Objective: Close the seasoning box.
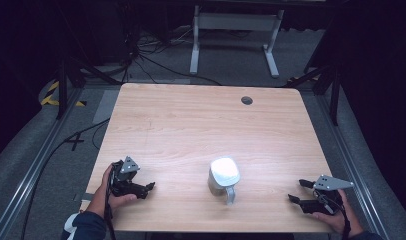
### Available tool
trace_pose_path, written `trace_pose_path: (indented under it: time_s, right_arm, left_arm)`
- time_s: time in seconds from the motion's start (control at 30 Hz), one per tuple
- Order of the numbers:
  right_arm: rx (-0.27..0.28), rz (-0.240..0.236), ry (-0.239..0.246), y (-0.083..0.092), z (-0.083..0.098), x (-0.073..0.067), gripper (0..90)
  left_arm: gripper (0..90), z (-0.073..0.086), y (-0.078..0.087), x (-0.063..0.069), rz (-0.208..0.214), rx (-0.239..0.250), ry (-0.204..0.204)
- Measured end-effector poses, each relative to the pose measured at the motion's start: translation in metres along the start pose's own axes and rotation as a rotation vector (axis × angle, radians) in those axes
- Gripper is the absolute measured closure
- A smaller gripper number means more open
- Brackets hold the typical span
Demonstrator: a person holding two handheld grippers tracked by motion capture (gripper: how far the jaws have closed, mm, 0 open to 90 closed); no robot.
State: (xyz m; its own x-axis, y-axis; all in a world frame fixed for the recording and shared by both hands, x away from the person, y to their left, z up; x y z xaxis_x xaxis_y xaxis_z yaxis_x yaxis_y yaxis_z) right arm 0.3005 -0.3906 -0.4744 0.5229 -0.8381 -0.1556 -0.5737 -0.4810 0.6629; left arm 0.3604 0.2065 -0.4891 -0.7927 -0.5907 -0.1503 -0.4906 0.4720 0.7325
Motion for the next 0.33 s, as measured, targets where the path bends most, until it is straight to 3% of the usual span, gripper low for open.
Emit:
trace_pose_path:
  time_s: [0.33]
  right_arm:
    - [-0.001, 0.000, -0.002, -0.0001, -0.0001, 0.0002, 25.5]
  left_arm:
    - [0.2, -0.0001, -0.0008, -0.0003, -0.006, 0.008, -0.003]
Point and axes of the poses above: each handheld gripper's, and its own axes: y roughly backward along the jaws, z roughly out of its underside, x roughly to its right, the point moved 1 cm from there along -y, roughly forward along the jaws, and after that the axes turned 15 degrees about -y, right-handed, at the moved point
